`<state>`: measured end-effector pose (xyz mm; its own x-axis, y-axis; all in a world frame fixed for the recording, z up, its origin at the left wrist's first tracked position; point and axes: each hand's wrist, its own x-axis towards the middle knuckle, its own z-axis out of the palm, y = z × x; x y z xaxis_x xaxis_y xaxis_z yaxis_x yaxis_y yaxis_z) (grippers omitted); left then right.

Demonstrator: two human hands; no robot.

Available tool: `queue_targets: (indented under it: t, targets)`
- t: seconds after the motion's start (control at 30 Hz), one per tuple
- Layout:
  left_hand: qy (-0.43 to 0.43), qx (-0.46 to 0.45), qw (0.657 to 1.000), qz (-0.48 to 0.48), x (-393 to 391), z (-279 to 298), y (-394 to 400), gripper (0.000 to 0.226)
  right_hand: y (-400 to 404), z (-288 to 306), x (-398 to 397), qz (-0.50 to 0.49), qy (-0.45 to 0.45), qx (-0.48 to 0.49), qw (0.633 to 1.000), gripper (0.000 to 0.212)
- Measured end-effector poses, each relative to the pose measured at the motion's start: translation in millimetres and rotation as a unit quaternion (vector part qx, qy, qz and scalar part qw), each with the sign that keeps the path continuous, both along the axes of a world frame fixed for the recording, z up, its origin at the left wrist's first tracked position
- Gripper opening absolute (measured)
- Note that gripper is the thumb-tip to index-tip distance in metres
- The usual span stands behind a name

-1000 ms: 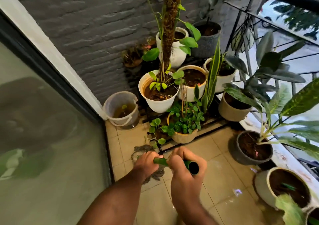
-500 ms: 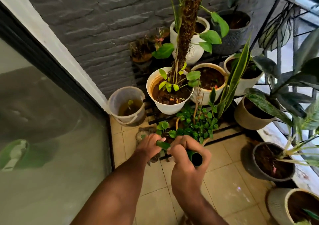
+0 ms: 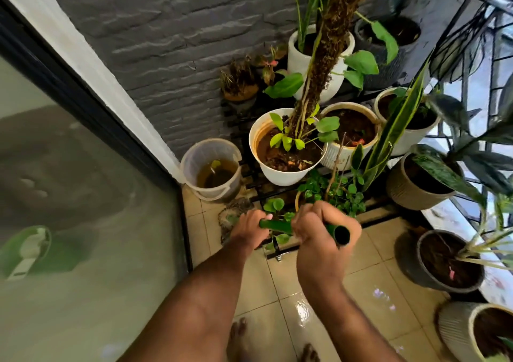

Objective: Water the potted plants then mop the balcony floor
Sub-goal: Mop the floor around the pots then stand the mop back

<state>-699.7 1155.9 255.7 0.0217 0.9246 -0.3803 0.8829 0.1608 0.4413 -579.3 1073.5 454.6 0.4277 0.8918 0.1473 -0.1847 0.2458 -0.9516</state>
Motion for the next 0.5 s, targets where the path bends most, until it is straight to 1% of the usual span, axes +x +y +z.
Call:
queue_targets:
  t: [0.13,0.27,0.4,0.5]
  targets:
    - [0.029,0.024,0.999,0.022,-10,8,-10,0.017,18,13,-5,0.012,0.015,-0.016,1.000,0.023]
    - [0.035,0.024,0.998,0.039,-18,10,-38,0.014,15,20,-5,0.032,0.036,-0.039,0.998,0.019]
    - [0.036,-0.008,0.998,0.047,-20,8,-73,0.009,-2,24,-2,0.060,0.050,-0.059,0.995,0.022]
    - [0.032,-0.014,0.997,0.062,-19,13,-90,0.013,-3,32,1,0.079,0.069,-0.084,0.991,0.025]
